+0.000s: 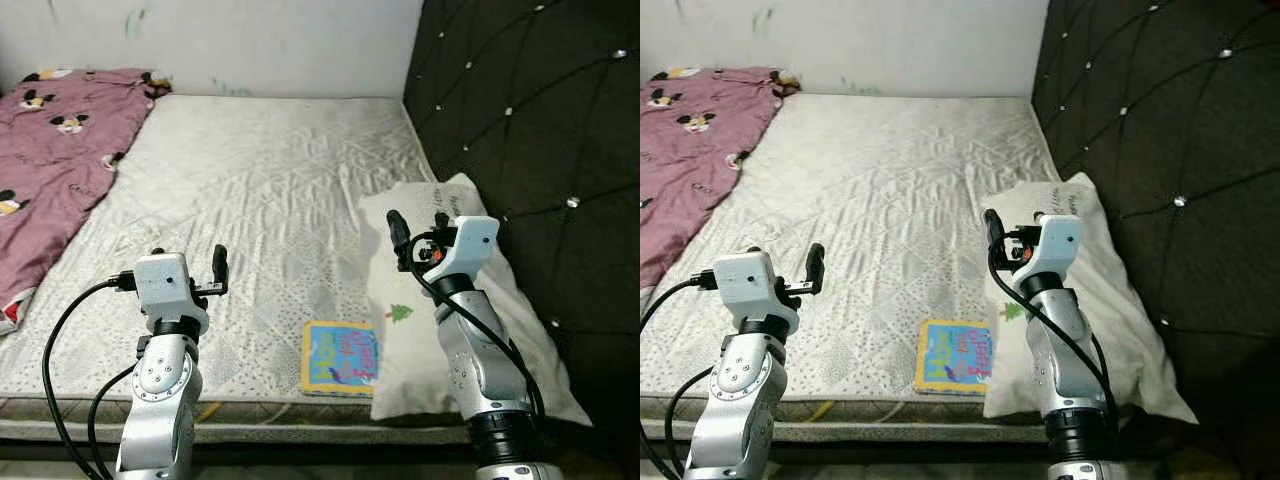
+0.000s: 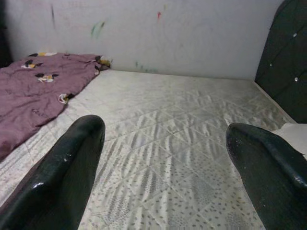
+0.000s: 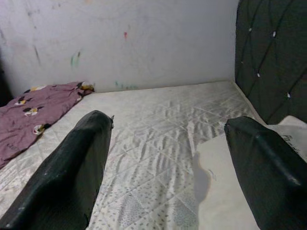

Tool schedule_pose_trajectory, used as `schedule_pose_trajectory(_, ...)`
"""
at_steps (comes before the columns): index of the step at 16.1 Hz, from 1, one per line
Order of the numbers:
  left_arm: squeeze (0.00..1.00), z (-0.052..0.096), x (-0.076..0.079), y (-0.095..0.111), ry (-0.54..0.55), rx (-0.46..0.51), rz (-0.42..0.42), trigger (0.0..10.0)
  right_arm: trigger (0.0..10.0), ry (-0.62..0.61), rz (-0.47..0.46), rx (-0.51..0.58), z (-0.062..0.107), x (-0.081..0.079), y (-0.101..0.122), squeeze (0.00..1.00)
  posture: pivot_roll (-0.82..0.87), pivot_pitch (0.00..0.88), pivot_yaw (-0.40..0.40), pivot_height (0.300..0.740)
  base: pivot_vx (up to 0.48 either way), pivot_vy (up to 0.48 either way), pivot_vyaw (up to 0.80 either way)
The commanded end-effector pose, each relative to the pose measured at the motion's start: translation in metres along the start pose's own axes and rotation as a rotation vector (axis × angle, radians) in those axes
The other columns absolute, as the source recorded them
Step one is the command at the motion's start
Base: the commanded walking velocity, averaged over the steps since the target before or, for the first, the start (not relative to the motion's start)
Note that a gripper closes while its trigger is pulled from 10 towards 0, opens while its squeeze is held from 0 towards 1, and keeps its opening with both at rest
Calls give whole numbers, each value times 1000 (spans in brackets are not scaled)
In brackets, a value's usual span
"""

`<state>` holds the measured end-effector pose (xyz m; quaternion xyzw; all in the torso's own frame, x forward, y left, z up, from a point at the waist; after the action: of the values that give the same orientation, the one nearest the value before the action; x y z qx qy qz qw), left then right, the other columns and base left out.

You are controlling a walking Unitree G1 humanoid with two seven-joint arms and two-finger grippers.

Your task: Clean up the room

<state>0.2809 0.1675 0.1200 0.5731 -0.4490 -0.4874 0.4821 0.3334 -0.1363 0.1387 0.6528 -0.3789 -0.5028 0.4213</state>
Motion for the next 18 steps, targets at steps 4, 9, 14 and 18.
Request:
schedule_pose_trajectory(4, 0, 1, 1, 3, 1, 5, 17, 10000, 10000, -6, -3, -1, 2, 2, 3, 0, -37, 64, -22, 740, 0, 213, 0)
schedule_pose_trajectory(9, 0, -2, 3, 4, -6, 9, 33, 10000, 10000, 5, -5, -15, 3, -1, 2, 0, -44, 71, -28, 740, 0, 437, 0)
schedule_pose_trajectory(14, 0, -2, 3, 4, -2, 5, 47, 10000, 10000, 7, -4, -19, 2, -1, 2, 0, -45, 75, -32, 740, 0, 480, 0)
schedule_pose_trajectory(18, 0, -4, 5, 5, -8, 9, 53, 10000, 10000, 9, -4, -24, 2, -2, 1, 0, -43, 72, -32, 740, 0, 480, 0)
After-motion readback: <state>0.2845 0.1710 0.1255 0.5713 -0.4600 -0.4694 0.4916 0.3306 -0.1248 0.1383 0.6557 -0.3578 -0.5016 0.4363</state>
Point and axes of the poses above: a point about 5 cm out from each wrist's last joint towards the gripper, its own z axis pointing back from the gripper into the wrist, its own y axis along the axis of the wrist's last joint, x = y × z, the point moved 1 cm from there along -z, pointing out of the wrist towards the gripper, and after that the axes turned 10 degrees about -z, right-handed, at the moved point
